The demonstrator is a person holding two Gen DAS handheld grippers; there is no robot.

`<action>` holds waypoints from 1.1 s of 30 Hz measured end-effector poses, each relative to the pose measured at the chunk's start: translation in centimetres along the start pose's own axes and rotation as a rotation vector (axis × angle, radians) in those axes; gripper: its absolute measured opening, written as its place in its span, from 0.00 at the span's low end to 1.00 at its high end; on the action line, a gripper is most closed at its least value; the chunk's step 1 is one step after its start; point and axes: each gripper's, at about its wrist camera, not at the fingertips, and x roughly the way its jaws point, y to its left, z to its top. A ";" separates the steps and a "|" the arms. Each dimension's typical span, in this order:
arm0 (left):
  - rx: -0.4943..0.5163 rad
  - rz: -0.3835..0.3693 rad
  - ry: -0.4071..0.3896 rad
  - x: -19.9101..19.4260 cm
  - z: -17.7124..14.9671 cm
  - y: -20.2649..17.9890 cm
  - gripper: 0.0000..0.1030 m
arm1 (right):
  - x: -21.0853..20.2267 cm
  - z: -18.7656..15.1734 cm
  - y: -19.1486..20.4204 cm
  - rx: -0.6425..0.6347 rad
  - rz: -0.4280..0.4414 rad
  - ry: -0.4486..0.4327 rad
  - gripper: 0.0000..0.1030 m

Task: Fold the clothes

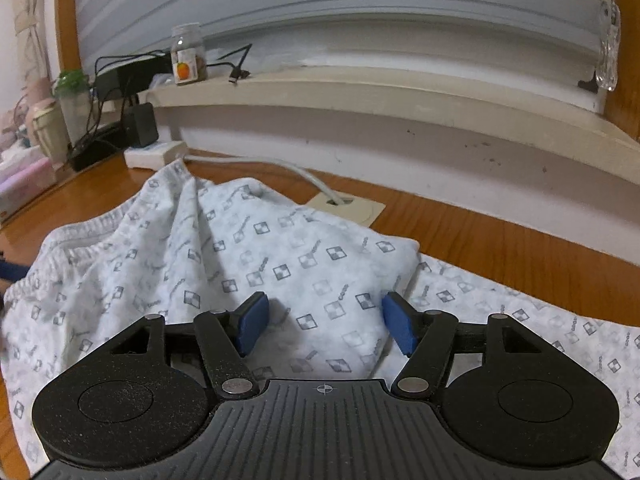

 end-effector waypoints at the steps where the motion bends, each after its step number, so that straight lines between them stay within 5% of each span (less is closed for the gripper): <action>1: 0.001 0.002 0.003 0.1 0.0 0.1 0.36 | 0.1 0.1 -0.2 0.005 0.001 0.003 0.62; 3: 0.002 -0.009 0.002 -0.2 0.0 0.4 0.14 | 0.4 0.0 -0.6 0.016 -0.005 0.014 0.60; 8: -0.037 -0.035 0.014 -2.4 0.1 2.2 0.14 | 0.4 -0.5 -1.1 0.016 -0.003 0.003 0.60; 9: -0.040 -0.018 0.017 -2.6 0.0 2.4 0.17 | 0.4 -0.5 -1.0 0.011 -0.006 0.003 0.60; 13: -0.051 0.021 -0.016 -3.0 0.3 2.7 0.68 | 0.0 -0.5 -0.9 -0.005 -0.022 -0.011 0.61; 19: -0.019 -0.013 -0.070 -0.4 3.7 1.1 0.75 | -2.8 -0.8 -1.1 -0.003 0.019 -0.067 0.59; 29: 0.016 -0.024 -0.054 8.8 9.2 -1.4 0.72 | -4.3 -2.0 3.1 -0.118 0.147 -0.067 0.58; 33: 0.050 0.054 0.076 12.2 9.7 -1.2 0.41 | -4.4 -2.2 3.1 -0.128 0.118 -0.064 0.58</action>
